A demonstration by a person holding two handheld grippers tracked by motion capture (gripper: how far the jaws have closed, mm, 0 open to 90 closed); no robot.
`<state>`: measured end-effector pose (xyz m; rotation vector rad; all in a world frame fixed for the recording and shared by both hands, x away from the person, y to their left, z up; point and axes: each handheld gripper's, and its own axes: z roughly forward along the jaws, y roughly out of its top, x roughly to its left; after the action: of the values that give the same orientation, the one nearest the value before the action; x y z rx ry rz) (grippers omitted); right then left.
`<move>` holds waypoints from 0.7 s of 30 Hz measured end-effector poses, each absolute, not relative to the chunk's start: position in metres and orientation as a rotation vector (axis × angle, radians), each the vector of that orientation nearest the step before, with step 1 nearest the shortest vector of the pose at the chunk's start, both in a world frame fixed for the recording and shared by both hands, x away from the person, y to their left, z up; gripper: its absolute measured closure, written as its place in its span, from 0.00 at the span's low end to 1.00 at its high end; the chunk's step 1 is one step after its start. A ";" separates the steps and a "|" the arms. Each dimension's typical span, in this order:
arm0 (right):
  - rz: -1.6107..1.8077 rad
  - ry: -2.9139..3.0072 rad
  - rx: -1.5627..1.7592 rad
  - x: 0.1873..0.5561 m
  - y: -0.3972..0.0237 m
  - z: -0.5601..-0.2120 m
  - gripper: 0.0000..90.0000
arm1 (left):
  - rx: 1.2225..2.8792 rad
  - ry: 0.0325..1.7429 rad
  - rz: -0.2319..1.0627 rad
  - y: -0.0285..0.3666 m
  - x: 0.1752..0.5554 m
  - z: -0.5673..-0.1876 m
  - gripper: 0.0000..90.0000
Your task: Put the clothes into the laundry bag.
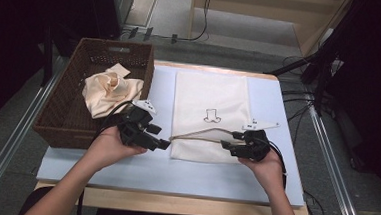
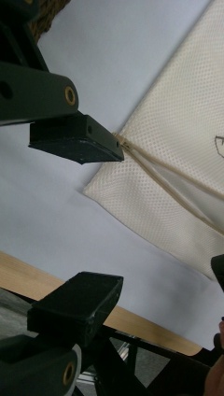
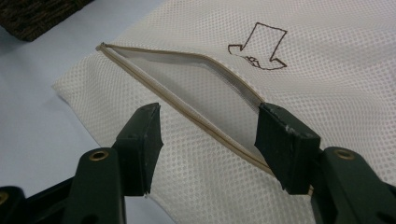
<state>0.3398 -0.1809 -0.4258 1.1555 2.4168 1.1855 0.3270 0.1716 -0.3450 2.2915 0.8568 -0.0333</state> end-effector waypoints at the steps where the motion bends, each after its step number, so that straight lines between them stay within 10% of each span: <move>1: 1.189 2.418 1.150 0.340 -0.181 -0.426 0.46 | 2.293 0.860 -0.021 0.173 0.328 -0.342 0.39; 21: 1.196 2.438 1.144 0.343 -0.175 -0.427 0.45 | 2.306 0.916 0.053 0.200 0.352 -0.309 0.39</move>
<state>0.3427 -0.1749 -0.4268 1.1440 2.4383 1.1964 0.3518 0.2001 -0.3092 2.3063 0.9156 0.0526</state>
